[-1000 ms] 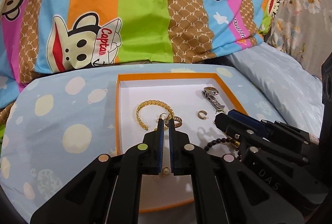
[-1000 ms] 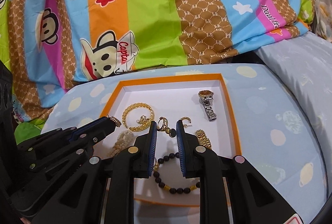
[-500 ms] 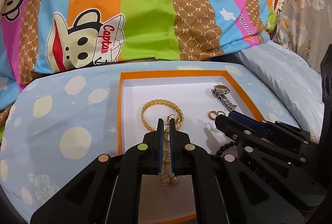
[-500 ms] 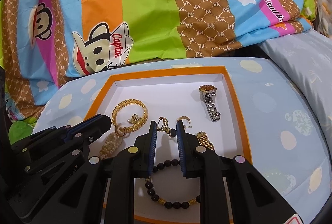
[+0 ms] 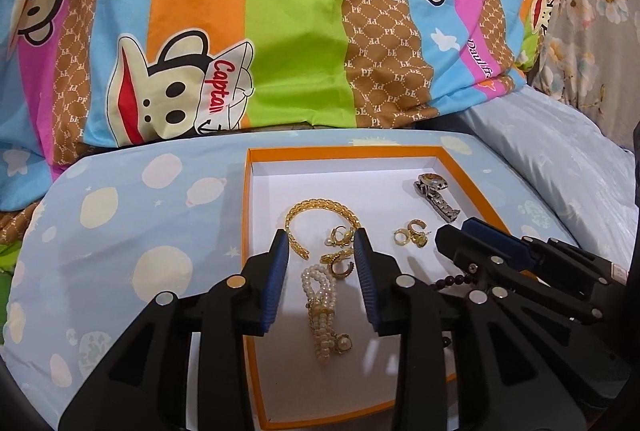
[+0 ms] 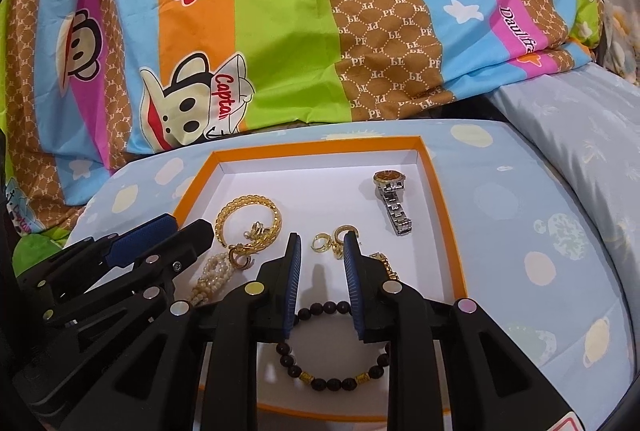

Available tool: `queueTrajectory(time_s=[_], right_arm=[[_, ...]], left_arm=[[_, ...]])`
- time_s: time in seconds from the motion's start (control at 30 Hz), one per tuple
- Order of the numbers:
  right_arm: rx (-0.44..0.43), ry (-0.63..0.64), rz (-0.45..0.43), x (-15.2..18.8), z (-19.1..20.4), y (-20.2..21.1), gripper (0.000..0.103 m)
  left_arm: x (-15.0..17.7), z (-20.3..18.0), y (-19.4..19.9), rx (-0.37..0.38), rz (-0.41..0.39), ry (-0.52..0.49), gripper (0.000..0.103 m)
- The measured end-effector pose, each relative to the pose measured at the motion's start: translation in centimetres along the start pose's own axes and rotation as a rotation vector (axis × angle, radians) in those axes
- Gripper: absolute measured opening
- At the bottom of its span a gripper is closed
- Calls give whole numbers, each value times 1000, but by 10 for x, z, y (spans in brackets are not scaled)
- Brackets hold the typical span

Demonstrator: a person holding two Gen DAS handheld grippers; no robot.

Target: Organize jewelry

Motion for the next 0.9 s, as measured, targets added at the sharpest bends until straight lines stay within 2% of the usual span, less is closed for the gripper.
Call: queueTrajectory(time_s=[0.13,0.33,0.57,0.77,0.9], right_arm=[[10,7,-25,2,0,18,29],[22,8,-50,15,-1,51,32],[31,19,-25,49,2,78,33],[41,25,-6,69,6,91,33],[50,23,-12,76,7,102,39]], left_arm=[[2,-3,10,-2,-2,-3,32],[15,-7,30,-6,14,-1,32],[44,-11,54,-15,43,-9,32],[54,-17,77,-69,-4,-63,34],[65,-16,85,-66,19,-47,34]])
Point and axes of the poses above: each gripper's, at about its wrist camera, not at the fingertips, and y roughly against the way its jaws point, z to its left, x to its underside, the point moved 4 cm from there along -y, roughly the way its jaws point, and after that the axes turned 12 degrees about -z, right-handed, at the moved point
